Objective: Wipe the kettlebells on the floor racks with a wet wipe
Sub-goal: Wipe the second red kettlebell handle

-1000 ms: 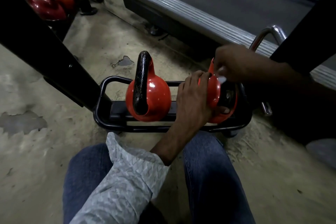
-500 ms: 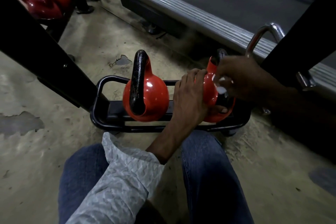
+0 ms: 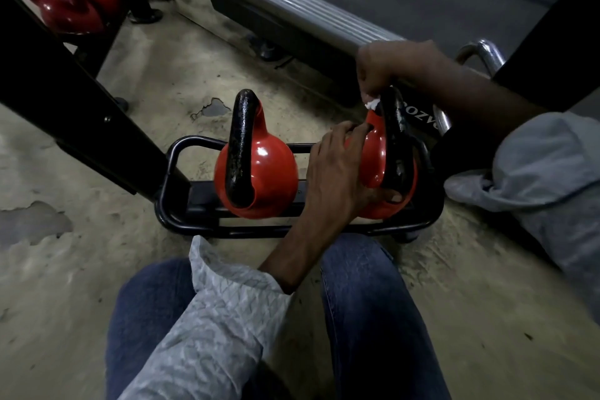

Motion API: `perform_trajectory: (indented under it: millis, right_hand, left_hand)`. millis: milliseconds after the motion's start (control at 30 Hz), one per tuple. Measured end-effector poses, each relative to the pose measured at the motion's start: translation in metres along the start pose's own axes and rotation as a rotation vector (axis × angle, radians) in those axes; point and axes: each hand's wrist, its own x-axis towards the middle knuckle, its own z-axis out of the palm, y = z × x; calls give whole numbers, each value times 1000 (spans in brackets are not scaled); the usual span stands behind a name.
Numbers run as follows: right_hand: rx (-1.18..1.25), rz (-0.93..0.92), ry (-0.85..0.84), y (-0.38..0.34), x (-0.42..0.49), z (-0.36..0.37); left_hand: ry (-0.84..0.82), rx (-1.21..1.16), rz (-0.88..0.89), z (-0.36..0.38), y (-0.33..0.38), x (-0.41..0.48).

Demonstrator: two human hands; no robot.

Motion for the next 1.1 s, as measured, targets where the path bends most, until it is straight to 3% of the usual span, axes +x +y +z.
perform_trajectory:
  millis: [100,200,300,400,567,667,767,1000,1100]
  right_hand:
    - [195,61,13,25,2,1]
    - [506,175,151,51,-16,13]
    - [860,166,378,48,-45,42]
    - [1125,86,725,25,-83,83]
    - [1001,144,989,-32,-161,143]
    - [1058,177,1027,-40,-165,147]
    - [1314,223,994,-20,-127,129]
    - [1882,358,656,15,-53,101]
    - [1912,338,658,16,-62,116]
  left_hand:
    - [4,-2,19,-1,1,1]
    - [-4,-9,21,-1,1,1]
    - [-6,-23,25,-1,-1,2]
    - [-17,-30,28,1,-2,4]
    - [-39,-71,51,3,-4,6]
    - [-54,-91,75,3,-5,6]
    - [-75,-74,76,4,-5,6]
    - [-99,-124,92,1,-7,8]
    - [-154,-179,114,-3,-12,11]
